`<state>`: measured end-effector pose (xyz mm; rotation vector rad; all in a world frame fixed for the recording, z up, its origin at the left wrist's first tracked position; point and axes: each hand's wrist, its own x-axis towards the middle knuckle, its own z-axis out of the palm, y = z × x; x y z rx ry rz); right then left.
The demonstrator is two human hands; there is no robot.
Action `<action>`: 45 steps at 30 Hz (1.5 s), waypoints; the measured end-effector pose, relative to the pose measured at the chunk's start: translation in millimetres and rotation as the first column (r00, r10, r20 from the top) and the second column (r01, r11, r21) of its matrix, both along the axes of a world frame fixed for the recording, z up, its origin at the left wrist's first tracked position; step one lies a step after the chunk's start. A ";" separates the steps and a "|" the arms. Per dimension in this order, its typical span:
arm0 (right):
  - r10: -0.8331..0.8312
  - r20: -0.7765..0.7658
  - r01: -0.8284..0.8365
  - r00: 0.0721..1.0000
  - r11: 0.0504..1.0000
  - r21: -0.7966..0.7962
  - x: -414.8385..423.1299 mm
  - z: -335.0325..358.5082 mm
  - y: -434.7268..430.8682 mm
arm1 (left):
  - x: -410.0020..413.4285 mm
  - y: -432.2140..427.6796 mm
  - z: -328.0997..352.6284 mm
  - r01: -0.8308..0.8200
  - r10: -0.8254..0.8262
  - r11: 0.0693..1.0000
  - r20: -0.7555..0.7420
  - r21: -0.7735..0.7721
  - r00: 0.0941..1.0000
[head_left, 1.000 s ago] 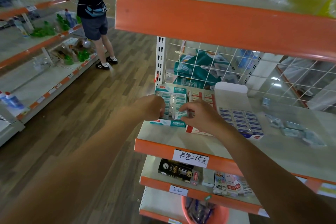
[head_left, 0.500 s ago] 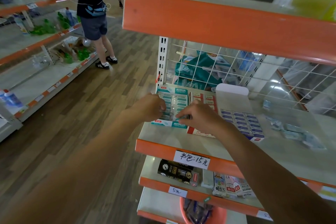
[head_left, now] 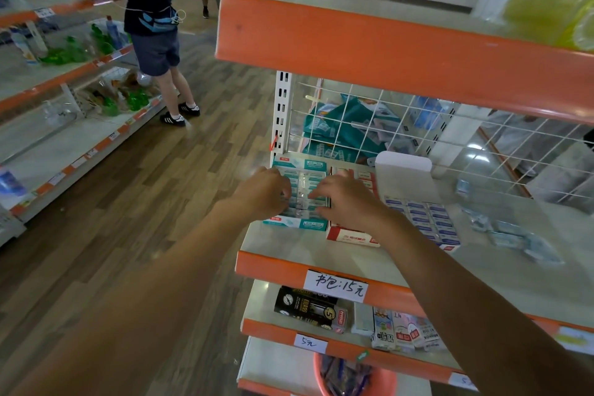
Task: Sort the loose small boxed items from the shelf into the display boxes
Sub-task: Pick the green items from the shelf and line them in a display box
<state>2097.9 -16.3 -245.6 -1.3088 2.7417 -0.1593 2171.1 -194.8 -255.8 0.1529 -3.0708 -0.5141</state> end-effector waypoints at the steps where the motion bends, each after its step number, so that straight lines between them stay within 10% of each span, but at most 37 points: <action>1: -0.030 -0.004 0.030 1.000 1.000 0.007 -1.5 0.3 -2.7 | -0.9 0.1 0.0 0.005 -0.005 1.000 0.003 -0.008 1.000; 15: -0.143 0.053 0.133 0.988 0.978 0.162 -2.3 3.7 -13.1 | -10.2 -0.2 1.7 0.018 -0.008 0.998 0.146 -0.066 0.989; 24: -0.167 -0.032 0.161 0.985 0.978 -0.134 -3.5 11.6 25.0 | -26.5 13.1 10.4 0.076 0.009 0.958 0.293 -0.278 0.956; 33: -0.328 -0.091 0.317 0.940 0.941 -0.116 -19.4 12.6 108.6 | -60.8 126.6 28.1 0.075 -0.094 0.951 -0.051 -0.301 0.994; 45: -0.537 -0.080 0.535 0.840 0.844 -0.043 -40.3 1.3 259.7 | -99.8 265.1 28.1 0.251 -0.279 0.913 -0.041 -0.320 0.960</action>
